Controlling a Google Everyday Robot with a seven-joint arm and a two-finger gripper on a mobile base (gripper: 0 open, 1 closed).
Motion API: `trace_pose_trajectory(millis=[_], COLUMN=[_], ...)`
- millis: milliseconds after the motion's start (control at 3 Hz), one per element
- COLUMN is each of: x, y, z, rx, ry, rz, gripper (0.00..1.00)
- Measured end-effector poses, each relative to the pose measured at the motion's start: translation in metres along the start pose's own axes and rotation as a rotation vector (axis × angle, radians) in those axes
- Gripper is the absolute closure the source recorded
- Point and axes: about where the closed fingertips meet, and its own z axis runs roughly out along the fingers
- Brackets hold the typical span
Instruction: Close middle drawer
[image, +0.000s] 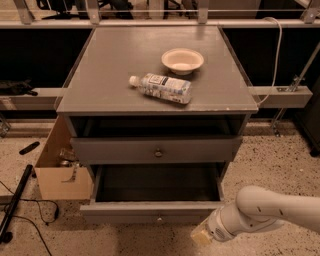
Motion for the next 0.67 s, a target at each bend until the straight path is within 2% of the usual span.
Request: trace_pose_trajectory(millis=[333,667], x=[-0.021,-0.043], y=[-0.017,-0.045], z=[0.005,0.010], rx=[0.025,0.054], ry=[0.013,0.049], rz=[-0.027,-0.039], gripper=[1.00,1.00])
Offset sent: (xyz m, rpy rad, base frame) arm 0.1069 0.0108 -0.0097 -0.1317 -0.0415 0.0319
